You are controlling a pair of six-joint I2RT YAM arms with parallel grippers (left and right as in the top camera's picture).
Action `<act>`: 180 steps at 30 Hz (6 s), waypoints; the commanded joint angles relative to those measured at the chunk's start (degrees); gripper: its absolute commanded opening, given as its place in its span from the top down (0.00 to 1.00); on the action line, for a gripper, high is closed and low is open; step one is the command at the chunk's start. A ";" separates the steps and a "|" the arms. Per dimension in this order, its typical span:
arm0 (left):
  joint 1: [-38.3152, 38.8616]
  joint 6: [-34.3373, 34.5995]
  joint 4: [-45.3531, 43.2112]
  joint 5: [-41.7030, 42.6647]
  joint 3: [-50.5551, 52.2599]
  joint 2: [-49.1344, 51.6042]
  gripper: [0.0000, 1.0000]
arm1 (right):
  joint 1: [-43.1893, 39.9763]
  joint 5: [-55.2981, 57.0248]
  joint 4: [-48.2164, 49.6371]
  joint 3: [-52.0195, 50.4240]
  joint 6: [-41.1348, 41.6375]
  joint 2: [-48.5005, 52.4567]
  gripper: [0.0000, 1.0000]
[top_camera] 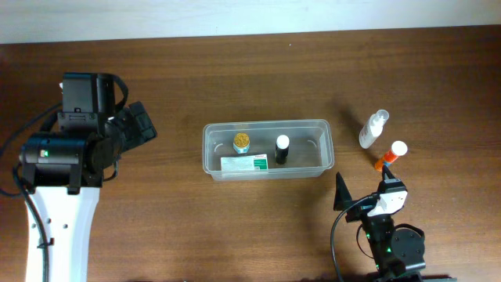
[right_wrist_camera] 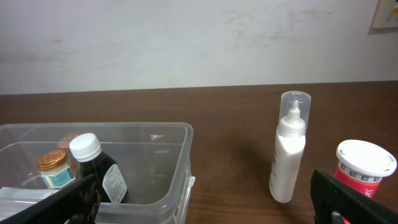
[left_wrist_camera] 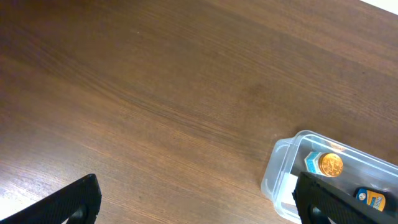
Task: Pack container
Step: 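Retract the left arm to rest and raise the right arm, then move the right gripper down onto the white spray bottle, then close the right gripper on the spray bottle and lift it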
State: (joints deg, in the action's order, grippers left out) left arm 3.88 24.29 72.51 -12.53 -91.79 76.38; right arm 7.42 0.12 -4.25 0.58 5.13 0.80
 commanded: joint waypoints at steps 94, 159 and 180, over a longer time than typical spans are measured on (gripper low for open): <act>-0.31 0.28 0.22 -0.81 -0.28 -0.37 0.01 | -14.23 -6.99 -56.22 90.27 -4.66 100.96 0.02; -0.31 0.28 0.22 -0.81 -0.28 -0.37 0.01 | -14.19 -0.46 -50.75 85.05 -4.37 104.74 0.59; -0.31 0.28 0.22 -0.81 -0.28 -0.37 0.01 | -14.19 0.61 -50.99 85.05 -6.43 104.74 0.71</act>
State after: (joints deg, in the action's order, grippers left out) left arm 3.88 24.29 72.77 -12.53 -91.72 76.38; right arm -7.07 -0.01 -55.22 85.58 -0.71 105.08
